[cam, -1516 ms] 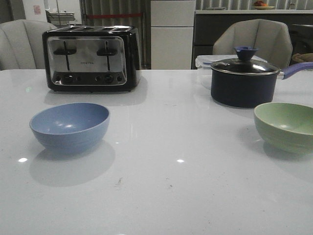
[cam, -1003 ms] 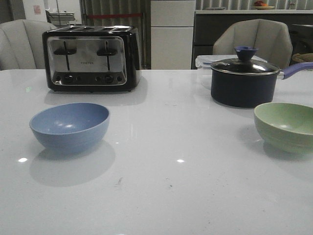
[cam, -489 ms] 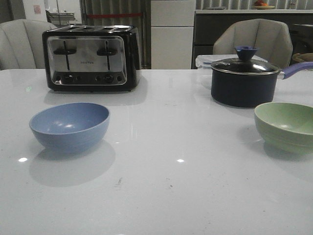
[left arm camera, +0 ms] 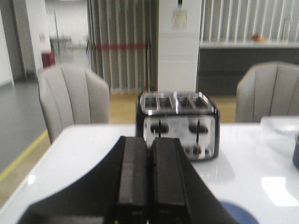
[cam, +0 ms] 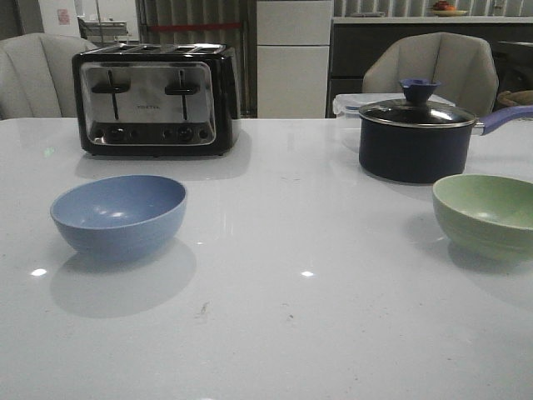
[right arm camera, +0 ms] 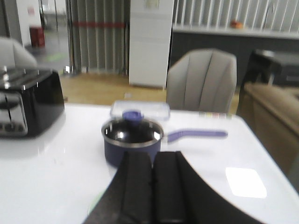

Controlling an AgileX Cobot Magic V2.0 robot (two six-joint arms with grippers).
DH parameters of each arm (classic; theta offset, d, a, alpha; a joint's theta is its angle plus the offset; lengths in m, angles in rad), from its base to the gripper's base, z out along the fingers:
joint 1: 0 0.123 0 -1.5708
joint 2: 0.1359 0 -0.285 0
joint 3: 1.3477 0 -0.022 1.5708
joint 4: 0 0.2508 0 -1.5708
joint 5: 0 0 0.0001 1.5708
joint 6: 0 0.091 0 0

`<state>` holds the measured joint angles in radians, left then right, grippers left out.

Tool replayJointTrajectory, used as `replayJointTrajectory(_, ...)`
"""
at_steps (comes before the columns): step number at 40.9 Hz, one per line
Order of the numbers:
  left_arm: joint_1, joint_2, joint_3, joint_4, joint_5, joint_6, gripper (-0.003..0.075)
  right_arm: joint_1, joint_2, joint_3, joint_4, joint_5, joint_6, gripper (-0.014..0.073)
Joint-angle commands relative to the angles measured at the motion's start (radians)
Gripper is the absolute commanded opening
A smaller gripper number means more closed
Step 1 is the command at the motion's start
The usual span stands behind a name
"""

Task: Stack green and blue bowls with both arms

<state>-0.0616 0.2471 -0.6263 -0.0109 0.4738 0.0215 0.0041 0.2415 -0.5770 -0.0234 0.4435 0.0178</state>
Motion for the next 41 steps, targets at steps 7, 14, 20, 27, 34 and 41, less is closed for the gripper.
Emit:
replayJointTrajectory(7, -0.004, 0.161, -0.061, -0.007, 0.081, -0.002, 0.0093, -0.001, 0.204, -0.053, -0.005, 0.082, 0.001, 0.0031)
replayJointTrajectory(14, -0.004, 0.224, -0.061, -0.012, 0.155, -0.002, 0.0093, -0.001, 0.317, -0.053, -0.005, 0.145, 0.001, 0.0031)
replayJointTrajectory(20, -0.004, 0.261, -0.061, -0.012, 0.159, -0.002, 0.0093, -0.001, 0.404, -0.053, -0.005, 0.170, 0.001, 0.0031)
replayJointTrajectory(27, -0.004, 0.293, -0.061, -0.012, 0.176, -0.002, 0.0122, -0.001, 0.488, -0.053, -0.004, 0.222, 0.001, 0.0058)
replayJointTrajectory(34, -0.004, 0.313, -0.061, -0.012, 0.172, -0.002, 0.0422, -0.001, 0.538, -0.053, -0.004, 0.227, 0.001, 0.0332)
replayJointTrajectory(41, -0.004, 0.312, -0.061, -0.012, 0.172, -0.002, 0.0567, -0.001, 0.594, -0.056, -0.002, 0.224, 0.001, 0.0464)
